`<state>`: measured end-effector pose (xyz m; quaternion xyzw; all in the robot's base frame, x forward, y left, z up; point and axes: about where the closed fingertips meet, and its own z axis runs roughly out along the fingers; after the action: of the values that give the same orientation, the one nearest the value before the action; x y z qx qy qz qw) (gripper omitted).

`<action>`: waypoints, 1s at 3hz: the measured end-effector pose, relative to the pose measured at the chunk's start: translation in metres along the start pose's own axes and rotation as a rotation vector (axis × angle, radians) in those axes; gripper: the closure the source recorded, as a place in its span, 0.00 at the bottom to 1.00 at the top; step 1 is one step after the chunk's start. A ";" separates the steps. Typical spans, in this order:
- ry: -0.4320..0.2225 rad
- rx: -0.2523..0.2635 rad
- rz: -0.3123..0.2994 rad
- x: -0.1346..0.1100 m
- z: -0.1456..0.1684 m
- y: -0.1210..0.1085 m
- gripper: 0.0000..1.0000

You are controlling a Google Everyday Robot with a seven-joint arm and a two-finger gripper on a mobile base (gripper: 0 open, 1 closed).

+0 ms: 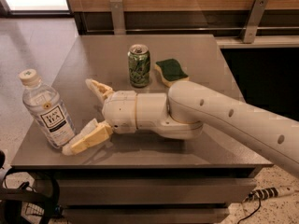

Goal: Pick blue plastic bottle

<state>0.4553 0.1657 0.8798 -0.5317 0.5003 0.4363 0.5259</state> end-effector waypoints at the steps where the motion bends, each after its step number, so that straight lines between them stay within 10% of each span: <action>1: -0.024 -0.017 -0.013 -0.003 0.025 0.008 0.11; 3: -0.030 -0.102 -0.054 -0.015 0.069 0.028 0.58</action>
Offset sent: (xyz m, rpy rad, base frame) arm -0.0258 0.0826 0.0048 0.0153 -0.0528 0.1269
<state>0.4304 0.2368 0.8870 -0.5645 0.4551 0.4549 0.5170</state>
